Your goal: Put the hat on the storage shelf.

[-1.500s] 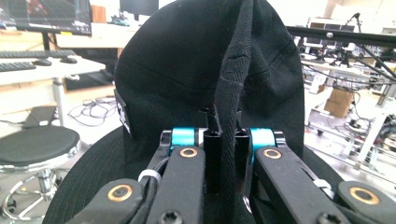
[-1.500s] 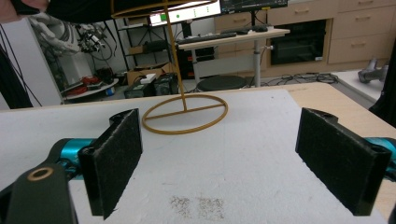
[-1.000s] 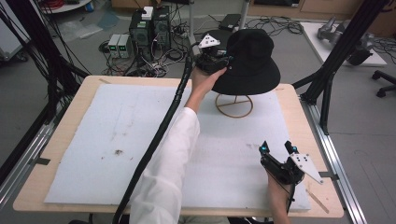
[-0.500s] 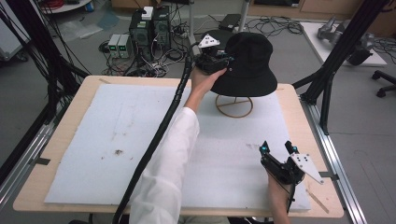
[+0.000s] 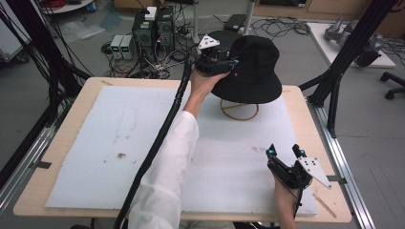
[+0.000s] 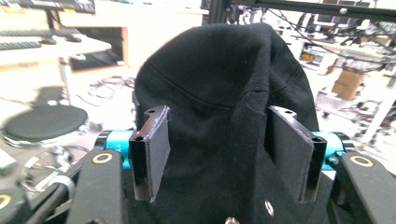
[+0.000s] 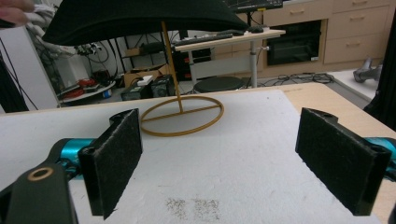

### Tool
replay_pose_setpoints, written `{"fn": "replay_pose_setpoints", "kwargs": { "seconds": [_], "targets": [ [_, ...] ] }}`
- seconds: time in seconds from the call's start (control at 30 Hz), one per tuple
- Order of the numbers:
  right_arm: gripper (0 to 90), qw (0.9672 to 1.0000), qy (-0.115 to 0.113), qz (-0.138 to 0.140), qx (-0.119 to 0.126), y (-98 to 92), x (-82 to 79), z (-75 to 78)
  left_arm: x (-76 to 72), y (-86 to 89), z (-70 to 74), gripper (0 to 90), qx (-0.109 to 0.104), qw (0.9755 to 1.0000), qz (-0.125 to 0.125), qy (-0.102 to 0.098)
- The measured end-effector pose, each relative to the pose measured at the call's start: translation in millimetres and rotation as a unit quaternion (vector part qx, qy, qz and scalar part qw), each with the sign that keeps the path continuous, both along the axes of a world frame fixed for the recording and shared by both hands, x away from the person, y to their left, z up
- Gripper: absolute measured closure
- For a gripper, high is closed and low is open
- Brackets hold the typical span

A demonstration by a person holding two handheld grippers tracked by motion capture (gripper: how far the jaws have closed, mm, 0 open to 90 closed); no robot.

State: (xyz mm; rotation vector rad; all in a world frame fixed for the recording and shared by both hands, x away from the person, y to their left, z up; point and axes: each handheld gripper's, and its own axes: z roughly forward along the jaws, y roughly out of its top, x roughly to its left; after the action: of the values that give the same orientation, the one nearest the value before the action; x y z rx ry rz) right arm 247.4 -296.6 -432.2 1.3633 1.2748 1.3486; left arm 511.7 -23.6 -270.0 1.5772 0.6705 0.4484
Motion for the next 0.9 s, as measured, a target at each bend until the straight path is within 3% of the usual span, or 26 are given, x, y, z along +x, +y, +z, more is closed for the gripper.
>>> {"fn": "replay_pose_setpoints", "kwargs": {
  "seconds": [0.03, 0.27, 0.5, 0.63, 0.9],
  "targets": [
    [13.9, 1.0000, 0.000, 0.000, 0.000, 0.0, -0.1, 0.0, -4.5, 4.1, 1.2, 39.3, 0.002, 0.9999, 0.005, -0.012],
    [14.0, 1.0000, 0.001, 0.000, 0.000, 1.6, -0.5, 0.2, -14.8, 18.5, 6.3, 31.0, 0.003, 0.9996, 0.010, -0.025],
    [13.8, 1.0000, 0.001, 0.005, -0.002, 3.9, -0.5, 0.2, -23.9, 35.0, 13.7, 27.6, -0.004, 0.9993, 0.014, -0.034],
    [13.8, 1.0000, -0.001, 0.006, -0.002, 4.5, -0.1, 0.1, -39.1, 40.5, 15.0, 27.2, -0.006, 0.9987, 0.015, -0.050],
    [13.8, 1.0000, 0.001, 0.008, -0.002, 6.5, -0.6, 0.1, -55.9, 61.7, 19.0, 27.1, -0.005, 0.9981, 0.020, -0.058]
  ]
}}
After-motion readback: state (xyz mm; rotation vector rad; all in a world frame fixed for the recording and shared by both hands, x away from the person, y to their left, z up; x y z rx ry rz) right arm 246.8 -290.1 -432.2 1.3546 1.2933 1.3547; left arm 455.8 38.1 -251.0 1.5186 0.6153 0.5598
